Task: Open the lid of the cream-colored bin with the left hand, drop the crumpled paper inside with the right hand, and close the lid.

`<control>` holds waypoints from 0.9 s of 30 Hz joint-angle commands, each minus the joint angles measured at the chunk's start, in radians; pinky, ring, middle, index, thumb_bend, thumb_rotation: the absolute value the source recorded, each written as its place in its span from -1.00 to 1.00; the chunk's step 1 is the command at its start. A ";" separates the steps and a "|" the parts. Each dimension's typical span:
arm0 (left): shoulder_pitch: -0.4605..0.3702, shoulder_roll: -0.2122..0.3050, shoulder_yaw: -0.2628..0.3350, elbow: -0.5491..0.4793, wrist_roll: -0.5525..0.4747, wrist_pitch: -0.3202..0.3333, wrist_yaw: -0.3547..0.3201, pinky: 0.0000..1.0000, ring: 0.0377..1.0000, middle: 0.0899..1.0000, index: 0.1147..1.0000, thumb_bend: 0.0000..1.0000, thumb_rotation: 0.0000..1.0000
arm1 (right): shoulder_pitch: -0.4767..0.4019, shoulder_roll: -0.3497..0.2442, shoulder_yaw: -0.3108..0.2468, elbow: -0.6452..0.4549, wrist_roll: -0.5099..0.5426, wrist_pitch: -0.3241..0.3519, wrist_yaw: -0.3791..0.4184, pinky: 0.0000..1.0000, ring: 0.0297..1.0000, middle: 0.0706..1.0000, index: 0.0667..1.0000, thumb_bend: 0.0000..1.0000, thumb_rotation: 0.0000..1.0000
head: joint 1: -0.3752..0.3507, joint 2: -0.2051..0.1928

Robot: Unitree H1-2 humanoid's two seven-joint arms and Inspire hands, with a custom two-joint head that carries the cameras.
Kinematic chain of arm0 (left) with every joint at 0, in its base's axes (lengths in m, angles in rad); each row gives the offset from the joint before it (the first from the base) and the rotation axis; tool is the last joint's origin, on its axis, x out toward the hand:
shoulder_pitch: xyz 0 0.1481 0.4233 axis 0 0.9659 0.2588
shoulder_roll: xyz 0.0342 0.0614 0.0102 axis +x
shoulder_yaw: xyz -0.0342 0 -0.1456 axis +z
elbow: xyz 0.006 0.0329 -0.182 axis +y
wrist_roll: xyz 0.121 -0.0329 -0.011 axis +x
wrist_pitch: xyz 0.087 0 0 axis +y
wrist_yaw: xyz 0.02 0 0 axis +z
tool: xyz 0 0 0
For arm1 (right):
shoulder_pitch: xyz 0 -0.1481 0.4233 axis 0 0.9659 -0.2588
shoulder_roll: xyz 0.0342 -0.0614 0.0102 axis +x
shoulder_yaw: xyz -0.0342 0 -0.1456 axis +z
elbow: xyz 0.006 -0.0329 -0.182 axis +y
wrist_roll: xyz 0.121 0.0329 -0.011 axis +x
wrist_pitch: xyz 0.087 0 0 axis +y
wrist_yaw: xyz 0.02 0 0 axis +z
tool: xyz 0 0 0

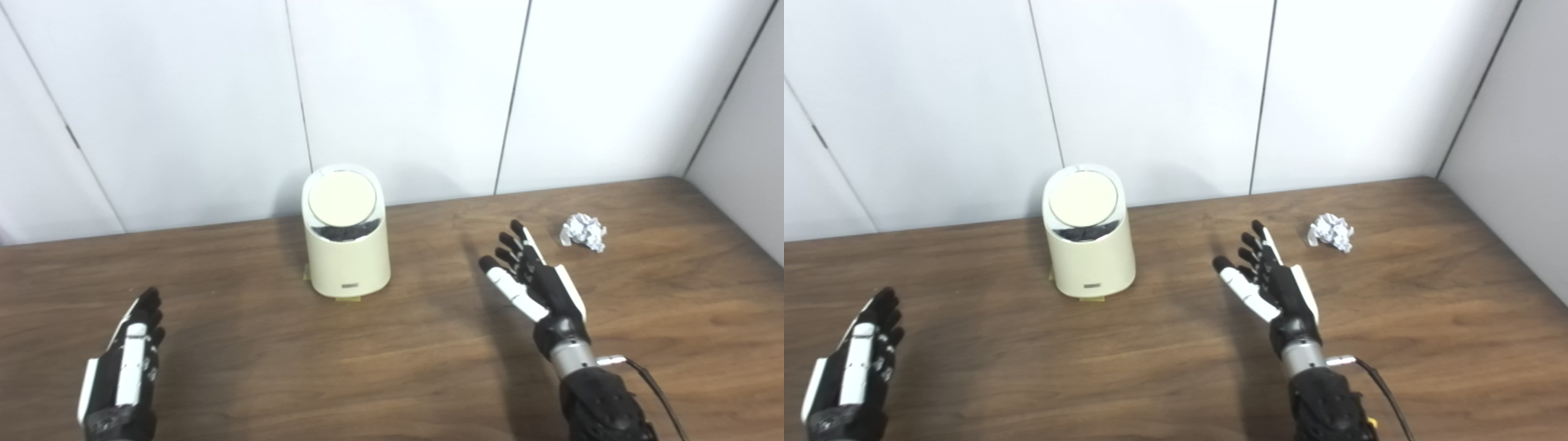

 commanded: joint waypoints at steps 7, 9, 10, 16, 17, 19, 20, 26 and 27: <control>-0.016 0.004 -0.032 -0.024 0.036 -0.043 -0.016 1.00 0.99 0.92 0.91 -0.15 0.22 | -0.029 -0.030 -0.029 -0.001 0.050 -0.012 0.024 0.79 0.79 0.89 0.91 0.16 -0.01 | 0.076 -0.005; -0.017 0.006 -0.041 -0.044 0.067 -0.023 -0.005 1.00 0.97 0.90 0.89 -0.10 -0.02 | -0.027 -0.039 -0.031 0.009 0.055 -0.018 0.029 0.80 0.81 0.90 0.92 0.13 0.01 | 0.088 -0.008; -0.019 0.006 -0.045 -0.056 0.085 -0.011 0.003 1.00 0.95 0.89 0.89 -0.06 -0.17 | -0.027 -0.042 -0.034 0.013 0.060 -0.020 0.030 0.81 0.81 0.89 0.91 0.14 0.03 | 0.095 -0.009; -0.059 0.008 -0.036 -0.099 0.103 0.049 0.022 1.00 0.93 0.85 0.85 0.22 -0.49 | -0.029 -0.048 -0.034 0.027 0.071 -0.023 0.038 0.86 0.84 0.90 0.93 0.21 0.06 | 0.095 -0.022; -0.073 0.015 -0.034 -0.104 0.105 0.061 0.022 1.00 0.93 0.85 0.86 0.25 -0.48 | -0.030 -0.045 -0.031 0.029 0.067 -0.026 0.036 0.84 0.83 0.90 0.93 0.22 0.06 | 0.092 -0.025; -0.109 0.032 -0.037 -0.116 0.128 0.093 0.026 1.00 0.92 0.84 0.85 0.31 -0.51 | -0.029 -0.040 -0.025 0.031 0.062 -0.029 0.033 0.83 0.82 0.89 0.93 0.20 0.06 | 0.084 -0.028; -0.129 0.042 -0.045 -0.121 0.157 0.110 0.030 1.00 0.91 0.83 0.85 0.34 -0.49 | -0.028 -0.039 -0.023 0.031 0.061 -0.031 0.032 0.83 0.83 0.89 0.93 0.19 0.05 | 0.084 -0.028; -0.264 0.100 -0.092 -0.143 0.255 0.199 0.016 0.87 0.79 0.75 0.72 0.54 -0.39 | -0.022 -0.017 -0.007 0.022 0.042 -0.028 0.015 0.79 0.80 0.88 0.93 0.13 0.04 | 0.056 -0.035; -0.284 0.109 -0.103 -0.145 0.270 0.206 0.010 0.87 0.79 0.74 0.71 0.56 -0.39 | -0.022 -0.013 -0.007 0.021 0.042 -0.029 0.013 0.79 0.79 0.87 0.92 0.12 0.04 | 0.056 -0.036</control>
